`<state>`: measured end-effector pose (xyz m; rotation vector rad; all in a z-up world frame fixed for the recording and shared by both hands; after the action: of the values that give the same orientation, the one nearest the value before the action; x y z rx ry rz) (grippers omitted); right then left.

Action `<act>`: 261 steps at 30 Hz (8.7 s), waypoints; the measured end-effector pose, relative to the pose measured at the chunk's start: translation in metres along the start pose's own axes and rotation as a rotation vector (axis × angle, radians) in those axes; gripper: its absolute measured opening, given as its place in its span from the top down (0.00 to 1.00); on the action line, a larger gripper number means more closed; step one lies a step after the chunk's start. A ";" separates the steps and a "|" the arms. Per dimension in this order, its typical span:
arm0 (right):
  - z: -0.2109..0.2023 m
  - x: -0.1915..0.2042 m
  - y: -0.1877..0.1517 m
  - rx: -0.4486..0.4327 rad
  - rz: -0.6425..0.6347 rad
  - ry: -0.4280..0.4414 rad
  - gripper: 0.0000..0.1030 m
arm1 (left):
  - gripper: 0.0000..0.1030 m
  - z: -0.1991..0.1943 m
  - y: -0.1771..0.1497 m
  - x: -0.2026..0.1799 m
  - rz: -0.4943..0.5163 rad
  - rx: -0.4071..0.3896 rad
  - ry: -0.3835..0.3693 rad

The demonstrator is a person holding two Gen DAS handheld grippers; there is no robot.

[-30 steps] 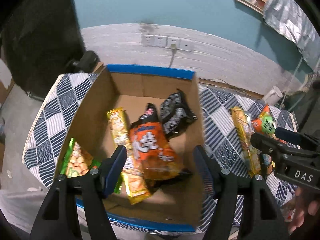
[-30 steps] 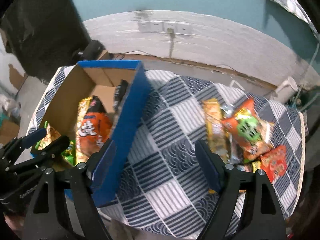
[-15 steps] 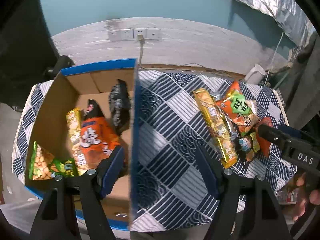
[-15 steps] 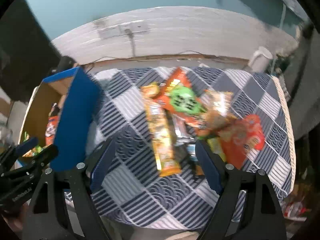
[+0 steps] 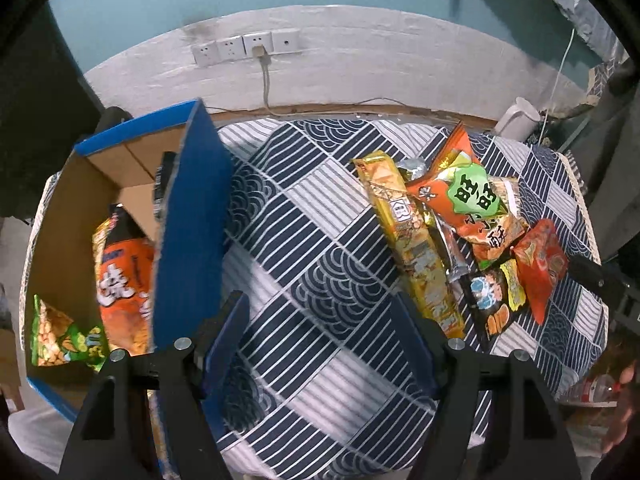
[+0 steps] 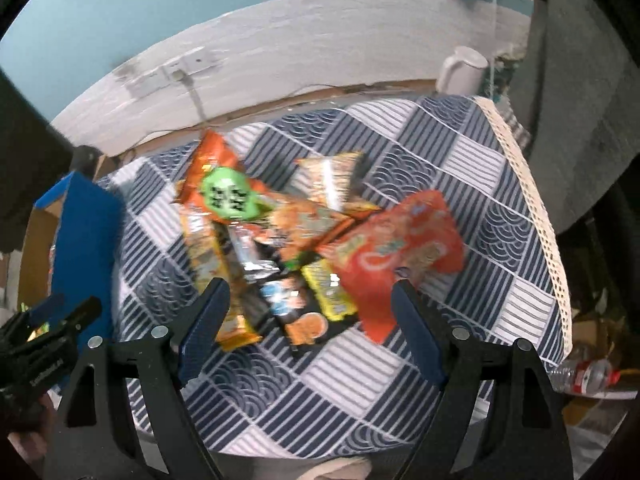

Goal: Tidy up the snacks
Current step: 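Move both tools away from the box back to the snack pile, then grasp a yellow stick pack with the left tool while the right tool grasps the red bag, then lift the yellow stick pack and red bag and carry them over the box, then open both tools to drop the yellow pack and red bag into the box, then move both tools back to the remaining snacks on the tablecloth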

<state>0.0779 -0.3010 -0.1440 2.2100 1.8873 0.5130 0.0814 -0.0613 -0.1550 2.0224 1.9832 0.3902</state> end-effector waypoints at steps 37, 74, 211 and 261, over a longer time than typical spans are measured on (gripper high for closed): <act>0.080 -0.083 -0.033 0.218 0.064 -0.233 0.19 | 0.23 0.063 0.007 -0.052 0.002 0.140 -0.051; 0.115 -0.111 0.015 0.163 0.097 -0.122 0.19 | 0.19 0.123 0.040 -0.067 -0.132 0.165 -0.055; -0.011 0.343 -0.027 -0.044 -0.568 0.221 0.32 | 0.44 -0.063 -0.037 0.246 -0.296 -0.179 0.095; -0.015 0.093 0.017 -0.071 -0.351 0.026 0.26 | 0.24 -0.041 0.009 0.034 -0.008 -0.126 0.003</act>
<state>0.0997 -0.2137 -0.1114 1.7806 2.1688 0.5365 0.0744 -0.0266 -0.1141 1.9371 1.9175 0.5031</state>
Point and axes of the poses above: each gripper's, at about its wrist camera, not at the fingertips, and z roughly the way its jaws point, x to its left, y to its top, the point moved 3 cm from there along z, roughly the way its jaws point
